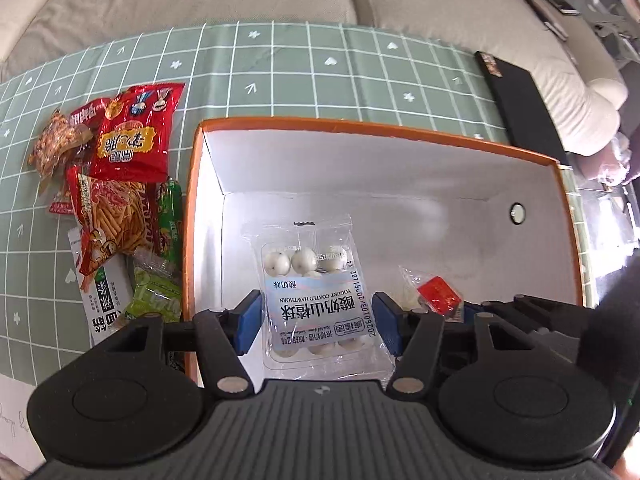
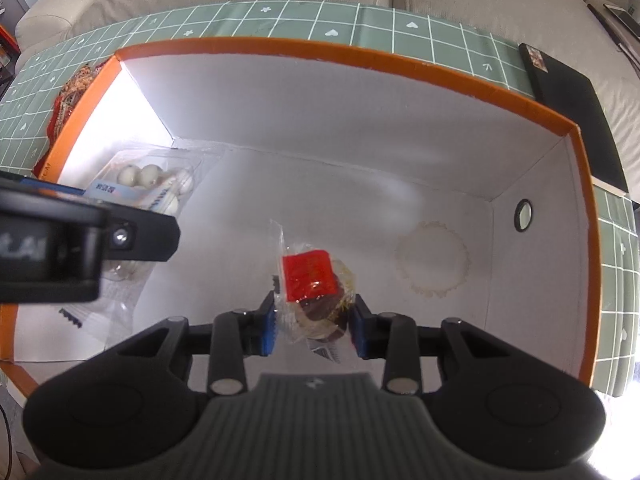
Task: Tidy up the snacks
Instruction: 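Lower both held snacks into the orange box and open both tools, then withdraw both tools from the box back toward the snack pile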
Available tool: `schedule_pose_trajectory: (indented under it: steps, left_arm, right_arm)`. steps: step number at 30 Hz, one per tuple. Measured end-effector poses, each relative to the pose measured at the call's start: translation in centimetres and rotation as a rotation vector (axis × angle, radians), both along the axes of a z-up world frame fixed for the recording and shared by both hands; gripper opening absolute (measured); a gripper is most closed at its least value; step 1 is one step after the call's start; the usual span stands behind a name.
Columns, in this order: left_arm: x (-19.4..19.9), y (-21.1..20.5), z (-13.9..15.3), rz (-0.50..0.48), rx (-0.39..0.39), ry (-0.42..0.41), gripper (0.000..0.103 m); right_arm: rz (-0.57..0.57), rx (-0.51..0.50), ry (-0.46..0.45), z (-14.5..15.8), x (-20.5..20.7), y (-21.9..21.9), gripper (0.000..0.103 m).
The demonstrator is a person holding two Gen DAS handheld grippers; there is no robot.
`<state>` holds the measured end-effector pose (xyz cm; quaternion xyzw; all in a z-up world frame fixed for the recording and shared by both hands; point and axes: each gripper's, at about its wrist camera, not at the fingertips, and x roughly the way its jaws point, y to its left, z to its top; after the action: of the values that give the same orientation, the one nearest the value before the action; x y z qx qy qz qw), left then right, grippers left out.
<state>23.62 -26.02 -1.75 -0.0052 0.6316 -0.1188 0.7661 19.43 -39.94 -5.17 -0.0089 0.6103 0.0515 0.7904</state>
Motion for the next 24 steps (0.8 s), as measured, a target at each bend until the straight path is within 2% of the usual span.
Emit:
schedule_pose_trajectory:
  steps: [4,13,17,20,24]
  left_arm:
    - [0.7,-0.5,-1.3,0.022,0.033,0.039,0.068]
    - [0.9,-1.6,-1.8,-0.038,0.098,0.027,0.075]
    - [0.8,-1.0,-1.3,-0.013,0.093,0.021,0.079]
    - [0.6,-0.6,-0.4,-0.018,0.09,0.008,0.079]
    - [0.0,0.3,1.2,-0.021,0.062,-0.013,0.079]
  right_arm:
    - [-0.004,0.002,0.019,-0.9,0.3,-0.4,0.034]
    - [-0.035,0.041,0.034,-1.9,0.9,-1.1,0.036]
    - [-0.043,0.041,0.025,-1.8,0.6,-0.9,0.039]
    - [-0.046,0.048,0.015,-1.2,0.3,-0.7,0.044]
    - [-0.061,0.069,-0.005,0.0,-0.3,-0.5,0.059]
